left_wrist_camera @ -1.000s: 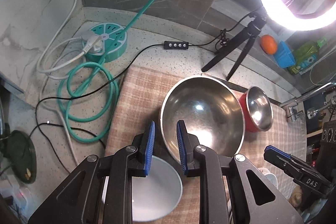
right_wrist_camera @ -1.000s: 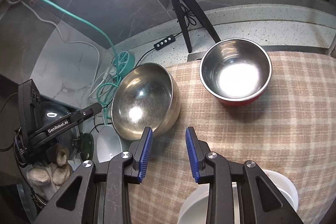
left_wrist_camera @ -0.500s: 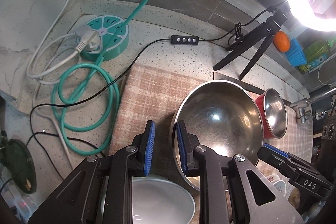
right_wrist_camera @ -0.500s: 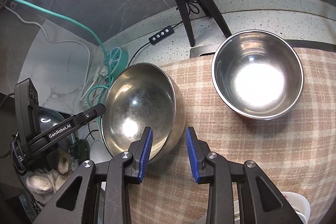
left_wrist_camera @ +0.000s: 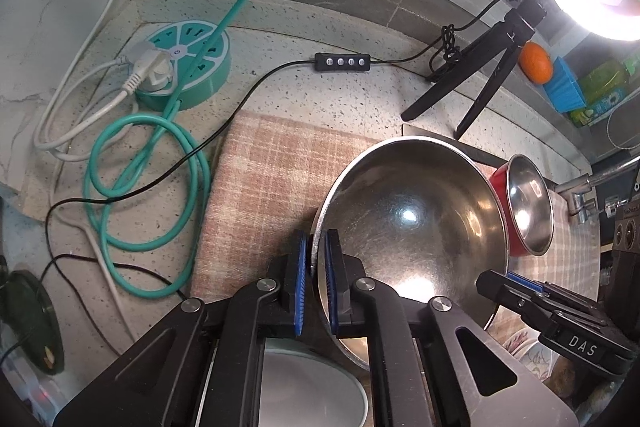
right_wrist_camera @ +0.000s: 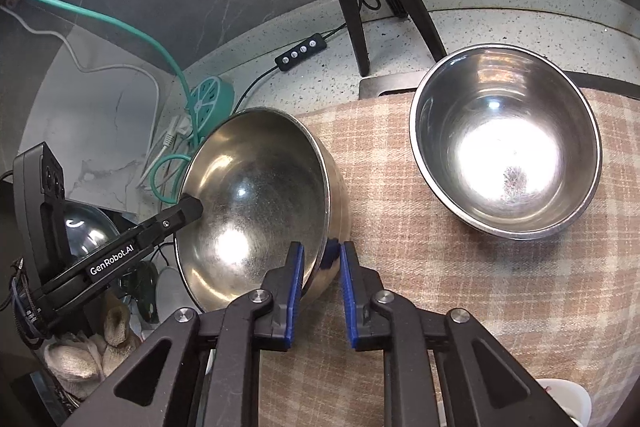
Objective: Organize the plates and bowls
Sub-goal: 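Move both tools to the large steel bowl rim and close on it, then carry the large steel bowl with both tools across the cloth toward the faucet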
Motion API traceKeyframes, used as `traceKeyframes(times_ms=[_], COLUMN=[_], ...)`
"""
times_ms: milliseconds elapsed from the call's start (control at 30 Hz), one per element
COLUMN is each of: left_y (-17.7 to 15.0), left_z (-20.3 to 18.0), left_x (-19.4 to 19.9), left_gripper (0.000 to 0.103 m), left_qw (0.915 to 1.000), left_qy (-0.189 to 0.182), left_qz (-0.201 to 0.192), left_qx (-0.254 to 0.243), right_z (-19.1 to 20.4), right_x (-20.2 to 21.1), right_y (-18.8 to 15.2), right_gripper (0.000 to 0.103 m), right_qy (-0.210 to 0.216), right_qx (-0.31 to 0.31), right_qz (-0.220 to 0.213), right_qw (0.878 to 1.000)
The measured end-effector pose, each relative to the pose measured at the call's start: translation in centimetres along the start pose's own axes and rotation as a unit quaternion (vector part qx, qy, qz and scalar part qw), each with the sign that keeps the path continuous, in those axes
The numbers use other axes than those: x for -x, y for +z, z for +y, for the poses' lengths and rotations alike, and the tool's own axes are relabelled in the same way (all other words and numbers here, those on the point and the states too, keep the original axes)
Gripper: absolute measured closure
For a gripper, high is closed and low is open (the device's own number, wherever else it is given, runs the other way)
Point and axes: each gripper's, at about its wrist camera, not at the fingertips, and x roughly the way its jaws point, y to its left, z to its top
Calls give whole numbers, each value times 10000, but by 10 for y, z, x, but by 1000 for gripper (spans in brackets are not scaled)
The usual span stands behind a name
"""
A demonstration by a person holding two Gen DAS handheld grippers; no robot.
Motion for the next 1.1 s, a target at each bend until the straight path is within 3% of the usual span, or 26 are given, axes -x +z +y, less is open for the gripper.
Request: traceKeyframes(times_ms=[567,1100], left_y=[-7,-19], left_z=[-4,-22], left_x=[12,57], left_gripper=[96,96], left_qw=[9999,9981], left_qy=[-15,-50], left_qz=[-149,-554], left_qx=[-22,-268], right_z=[4,7], right_x=[13,56], right_y=[-10,-31], right_gripper=[87,87], right_qy=[-64,116], right_qx=[87,67], right_qz=[-174,-469], right_qw=[9998,9988])
